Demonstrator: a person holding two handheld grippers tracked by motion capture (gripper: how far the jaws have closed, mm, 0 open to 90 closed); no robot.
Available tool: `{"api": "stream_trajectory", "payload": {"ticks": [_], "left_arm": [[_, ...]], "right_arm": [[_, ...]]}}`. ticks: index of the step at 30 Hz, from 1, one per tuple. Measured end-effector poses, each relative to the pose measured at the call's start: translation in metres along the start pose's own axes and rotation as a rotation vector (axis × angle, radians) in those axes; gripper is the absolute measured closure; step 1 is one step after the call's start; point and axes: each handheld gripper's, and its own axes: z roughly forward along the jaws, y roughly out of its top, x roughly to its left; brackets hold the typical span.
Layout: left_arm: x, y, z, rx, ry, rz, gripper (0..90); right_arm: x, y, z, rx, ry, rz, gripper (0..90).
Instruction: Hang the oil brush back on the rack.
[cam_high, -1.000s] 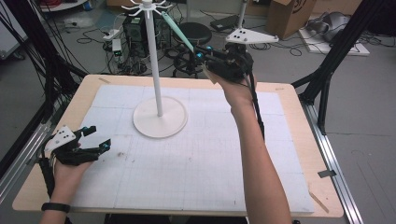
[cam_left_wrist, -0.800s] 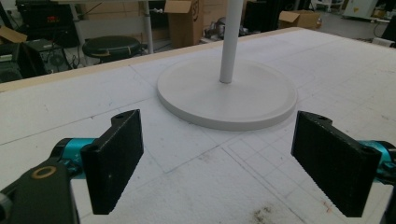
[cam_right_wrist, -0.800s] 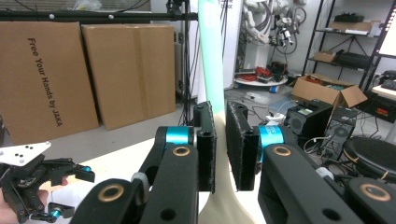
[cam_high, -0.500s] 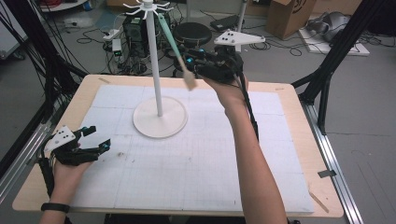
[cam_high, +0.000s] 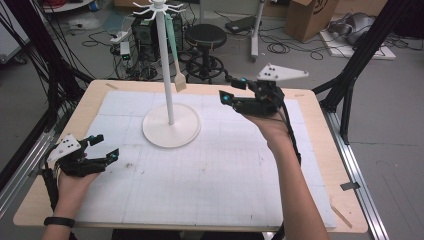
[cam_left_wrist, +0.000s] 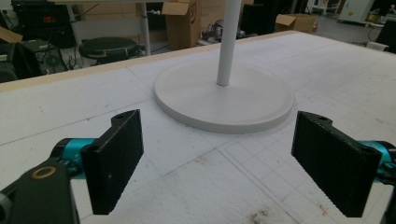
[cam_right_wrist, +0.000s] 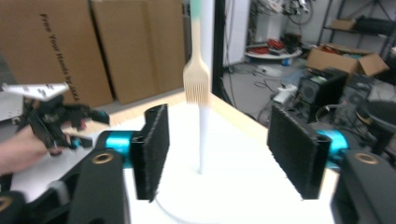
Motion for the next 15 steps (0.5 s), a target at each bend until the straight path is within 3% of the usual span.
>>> {"api": "stream_trajectory", "payload": {"ticks": [3, 8, 9, 13, 14, 15], "left_arm": [[0.001, 0.000, 0.000, 0.002, 0.002, 0.000, 17.2], [0.004, 0.000, -0.001, 0.002, 0.016, 0.000, 17.0], [0.004, 0.000, 0.000, 0.002, 0.018, 0.000, 17.0], [0.003, -0.001, 0.002, 0.009, 0.013, 0.004, 16.9], [0.003, -0.001, 0.002, 0.009, 0.013, 0.004, 16.8], [0.003, -0.001, 0.002, 0.011, 0.015, 0.009, 16.8]], "right_arm": [[-0.003, -0.015, -0.010, 0.001, -0.003, 0.007, 34.7], [-0.008, -0.060, -0.034, 0.029, -0.044, 0.016, 24.2], [-0.008, -0.060, -0.034, 0.029, -0.044, 0.016, 24.2], [-0.012, -0.097, -0.050, 0.025, -0.069, 0.053, 18.6], [-0.012, -0.097, -0.050, 0.025, -0.069, 0.053, 18.6], [-0.014, -0.112, -0.057, 0.022, -0.082, 0.067, 16.0]]}}
